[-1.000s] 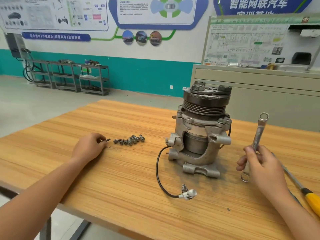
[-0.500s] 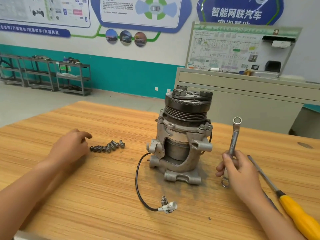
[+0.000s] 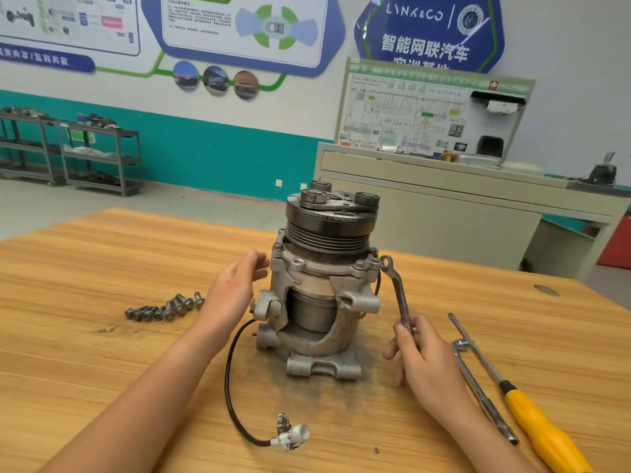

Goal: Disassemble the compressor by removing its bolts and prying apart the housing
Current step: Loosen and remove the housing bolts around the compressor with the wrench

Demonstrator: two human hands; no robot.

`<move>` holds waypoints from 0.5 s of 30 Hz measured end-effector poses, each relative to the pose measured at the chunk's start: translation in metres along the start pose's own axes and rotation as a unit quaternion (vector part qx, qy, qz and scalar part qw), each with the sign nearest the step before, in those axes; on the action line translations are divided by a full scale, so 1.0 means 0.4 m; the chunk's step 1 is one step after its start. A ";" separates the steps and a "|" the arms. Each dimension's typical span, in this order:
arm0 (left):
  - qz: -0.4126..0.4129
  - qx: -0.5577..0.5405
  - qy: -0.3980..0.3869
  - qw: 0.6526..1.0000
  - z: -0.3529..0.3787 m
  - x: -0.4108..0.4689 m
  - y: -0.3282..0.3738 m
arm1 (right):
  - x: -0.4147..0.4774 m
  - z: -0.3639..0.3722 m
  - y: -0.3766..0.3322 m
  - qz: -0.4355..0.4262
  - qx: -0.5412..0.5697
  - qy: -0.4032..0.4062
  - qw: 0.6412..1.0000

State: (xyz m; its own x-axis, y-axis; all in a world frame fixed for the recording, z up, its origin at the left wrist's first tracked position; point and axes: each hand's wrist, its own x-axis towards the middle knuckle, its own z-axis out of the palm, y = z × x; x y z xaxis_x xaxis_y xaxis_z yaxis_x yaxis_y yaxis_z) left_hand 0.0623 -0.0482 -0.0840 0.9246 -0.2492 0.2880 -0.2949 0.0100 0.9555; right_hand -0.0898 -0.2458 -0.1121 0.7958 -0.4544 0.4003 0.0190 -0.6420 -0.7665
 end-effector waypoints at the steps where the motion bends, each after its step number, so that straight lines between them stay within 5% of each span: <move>1: -0.015 0.017 -0.004 1.000 -0.006 -0.003 -0.011 | -0.001 0.000 -0.001 -0.003 -0.003 0.000 1.000; 15: 0.067 0.130 -0.020 0.989 -0.030 -0.036 -0.012 | -0.024 -0.007 -0.027 0.024 0.026 -0.004 0.999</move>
State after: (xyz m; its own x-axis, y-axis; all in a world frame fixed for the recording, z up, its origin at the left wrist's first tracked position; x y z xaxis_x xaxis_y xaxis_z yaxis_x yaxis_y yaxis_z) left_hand 0.0532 -0.0331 -0.0922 0.8645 -0.3007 0.4028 -0.4705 -0.2021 0.8590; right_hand -0.0995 -0.2364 -0.1062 0.8016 -0.4788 0.3581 0.0112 -0.5868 -0.8097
